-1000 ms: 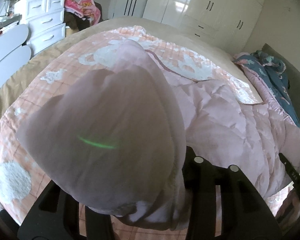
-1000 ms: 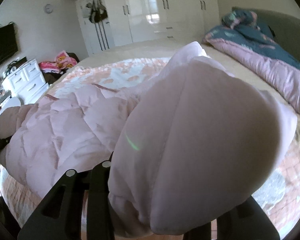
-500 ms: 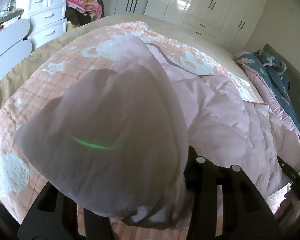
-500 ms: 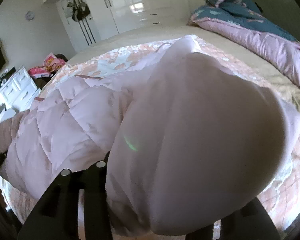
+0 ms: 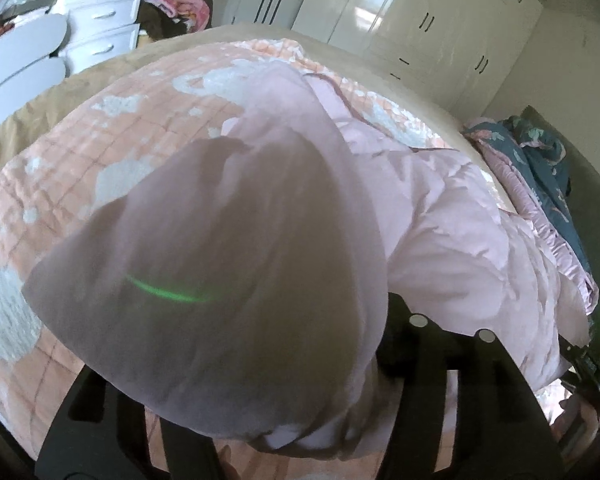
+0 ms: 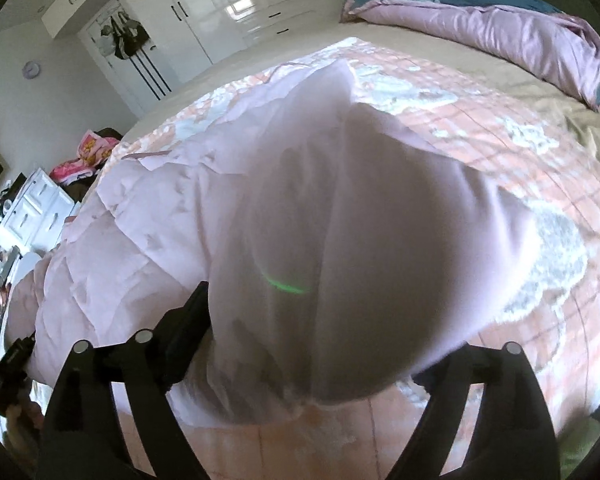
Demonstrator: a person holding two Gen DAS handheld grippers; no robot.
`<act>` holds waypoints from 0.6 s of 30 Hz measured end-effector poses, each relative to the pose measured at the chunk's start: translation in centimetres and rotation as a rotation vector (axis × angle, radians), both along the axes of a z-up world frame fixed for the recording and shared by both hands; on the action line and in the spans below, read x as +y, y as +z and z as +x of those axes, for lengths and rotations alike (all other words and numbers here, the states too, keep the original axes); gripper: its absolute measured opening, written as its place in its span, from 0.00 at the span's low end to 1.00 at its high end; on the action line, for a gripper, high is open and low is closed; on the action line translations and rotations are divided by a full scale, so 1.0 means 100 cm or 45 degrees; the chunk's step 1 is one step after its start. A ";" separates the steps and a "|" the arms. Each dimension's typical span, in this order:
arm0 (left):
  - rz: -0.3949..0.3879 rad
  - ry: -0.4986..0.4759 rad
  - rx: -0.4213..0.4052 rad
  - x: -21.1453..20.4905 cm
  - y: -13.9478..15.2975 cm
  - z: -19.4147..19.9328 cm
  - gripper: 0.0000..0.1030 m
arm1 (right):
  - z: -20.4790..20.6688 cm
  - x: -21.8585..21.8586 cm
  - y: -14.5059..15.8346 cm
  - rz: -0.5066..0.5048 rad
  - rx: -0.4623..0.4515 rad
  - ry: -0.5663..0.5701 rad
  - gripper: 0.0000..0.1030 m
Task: Fold large clothes
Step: 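Open both tools to release the jacket end onto the fold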
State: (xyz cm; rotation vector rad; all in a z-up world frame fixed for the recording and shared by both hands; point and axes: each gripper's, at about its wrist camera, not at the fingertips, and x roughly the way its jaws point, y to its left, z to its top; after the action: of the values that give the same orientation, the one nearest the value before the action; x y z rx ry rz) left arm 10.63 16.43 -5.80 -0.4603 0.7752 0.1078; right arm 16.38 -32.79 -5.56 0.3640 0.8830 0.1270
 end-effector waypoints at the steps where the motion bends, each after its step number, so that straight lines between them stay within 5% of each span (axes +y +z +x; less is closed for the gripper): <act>1: -0.017 0.003 0.001 0.002 -0.001 -0.002 0.52 | -0.002 0.000 0.001 -0.006 0.000 0.001 0.85; 9: -0.021 0.031 0.035 0.014 0.006 -0.021 0.81 | -0.026 -0.007 0.009 -0.046 -0.033 0.006 0.90; 18: 0.036 0.049 0.046 0.023 0.024 -0.047 0.91 | -0.048 -0.026 0.031 -0.109 -0.121 -0.052 0.95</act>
State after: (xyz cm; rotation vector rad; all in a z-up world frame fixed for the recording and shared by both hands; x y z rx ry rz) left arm 5.90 18.71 -3.35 -0.4471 0.7992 0.1628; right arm 11.54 -35.43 -2.48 0.2939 0.7842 0.0677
